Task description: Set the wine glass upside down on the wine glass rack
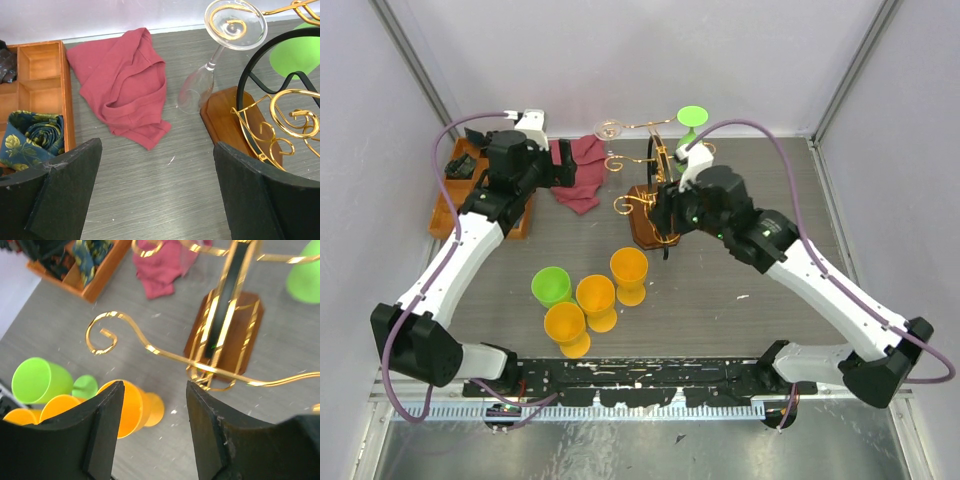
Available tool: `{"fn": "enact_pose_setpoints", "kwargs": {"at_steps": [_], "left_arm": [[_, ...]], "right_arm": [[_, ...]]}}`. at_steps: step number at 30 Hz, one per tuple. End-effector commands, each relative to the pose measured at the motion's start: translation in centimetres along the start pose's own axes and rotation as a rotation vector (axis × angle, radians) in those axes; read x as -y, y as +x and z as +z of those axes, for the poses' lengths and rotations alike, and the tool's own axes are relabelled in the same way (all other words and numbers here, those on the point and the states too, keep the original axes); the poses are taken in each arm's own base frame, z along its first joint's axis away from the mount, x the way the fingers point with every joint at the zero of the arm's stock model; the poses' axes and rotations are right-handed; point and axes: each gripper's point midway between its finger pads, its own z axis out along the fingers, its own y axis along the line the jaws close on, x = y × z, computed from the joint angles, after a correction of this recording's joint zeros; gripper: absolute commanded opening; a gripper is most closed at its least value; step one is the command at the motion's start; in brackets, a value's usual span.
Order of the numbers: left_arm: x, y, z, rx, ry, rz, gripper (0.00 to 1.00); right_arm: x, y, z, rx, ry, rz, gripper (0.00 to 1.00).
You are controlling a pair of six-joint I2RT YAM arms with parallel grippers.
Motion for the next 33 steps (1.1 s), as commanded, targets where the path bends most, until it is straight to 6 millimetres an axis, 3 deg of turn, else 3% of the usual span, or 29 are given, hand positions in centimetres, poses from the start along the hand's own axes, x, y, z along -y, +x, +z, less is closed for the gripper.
{"fn": "enact_pose_setpoints", "kwargs": {"at_steps": [1,7,16,33], "left_arm": [[0.2,-0.1,0.1,-0.014,0.012,-0.019,1.00],[0.3,0.0,0.0,0.007,0.017,-0.037,0.99],[0.1,0.1,-0.5,0.022,0.014,-0.021,0.98],[0.0,-0.1,-1.0,0.050,0.013,-0.018,0.98]], "right_arm": [[-2.0,2.2,0.6,-0.067,0.030,0.074,0.59],[-4.1,5.8,1.1,-0.153,0.027,0.109,0.59],[-4.0,11.1,2.4,-0.299,0.080,0.091,0.59],[-2.3,15.0,4.6,-0.385,0.179,0.065,0.56]]}}
